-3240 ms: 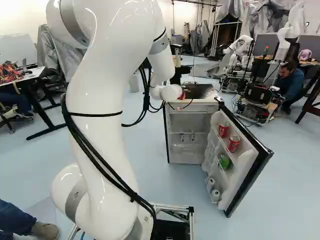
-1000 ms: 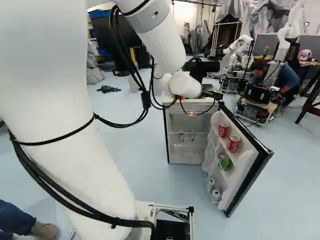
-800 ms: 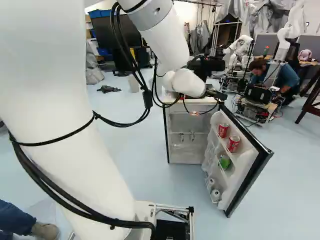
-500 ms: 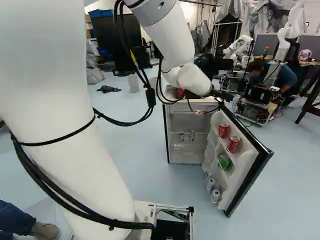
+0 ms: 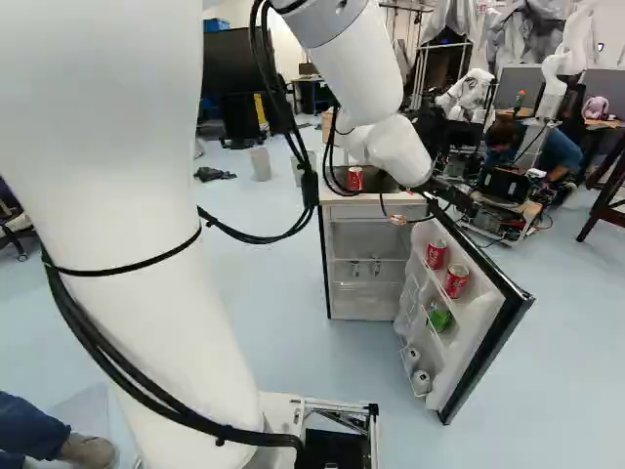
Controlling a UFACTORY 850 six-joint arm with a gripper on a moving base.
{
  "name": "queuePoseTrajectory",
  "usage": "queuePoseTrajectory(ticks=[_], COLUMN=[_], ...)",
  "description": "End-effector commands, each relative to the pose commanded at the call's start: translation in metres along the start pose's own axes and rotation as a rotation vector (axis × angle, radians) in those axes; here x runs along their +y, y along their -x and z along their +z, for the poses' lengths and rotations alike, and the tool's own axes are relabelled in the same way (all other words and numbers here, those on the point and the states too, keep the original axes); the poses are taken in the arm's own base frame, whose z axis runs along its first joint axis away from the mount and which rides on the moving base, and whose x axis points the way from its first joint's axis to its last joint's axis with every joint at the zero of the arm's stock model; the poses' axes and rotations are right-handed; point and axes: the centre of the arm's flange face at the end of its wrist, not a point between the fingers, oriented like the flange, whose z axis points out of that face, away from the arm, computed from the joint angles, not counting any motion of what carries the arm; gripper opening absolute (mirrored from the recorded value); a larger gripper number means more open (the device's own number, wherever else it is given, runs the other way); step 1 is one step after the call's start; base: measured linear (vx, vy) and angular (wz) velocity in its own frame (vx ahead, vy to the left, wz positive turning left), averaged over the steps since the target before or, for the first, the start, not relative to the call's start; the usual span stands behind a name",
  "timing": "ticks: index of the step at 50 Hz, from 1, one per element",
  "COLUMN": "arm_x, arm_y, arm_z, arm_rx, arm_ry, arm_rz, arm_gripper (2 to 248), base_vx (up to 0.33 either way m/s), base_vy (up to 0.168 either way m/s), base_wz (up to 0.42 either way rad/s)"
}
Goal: Grab a drink from the fridge
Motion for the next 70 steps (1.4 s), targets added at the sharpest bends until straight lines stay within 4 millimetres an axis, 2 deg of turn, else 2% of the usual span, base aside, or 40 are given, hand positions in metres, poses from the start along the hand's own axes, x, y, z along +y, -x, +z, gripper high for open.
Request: queuePoseTrajectory(ticks=[29, 70], arm_x=[0.035, 0.087], arm_y=[-0.011, -0.040], arm_z=[0.029, 0.070], arm_rx=[-0.136, -0.146], arm_ry=[0.049, 0.102], arm_rz=[0.150, 0.242], arm_gripper=[247, 247], base_vx=[0.000, 0.000], base_vy=[0.000, 0.000], base_wz=[0.000, 0.000])
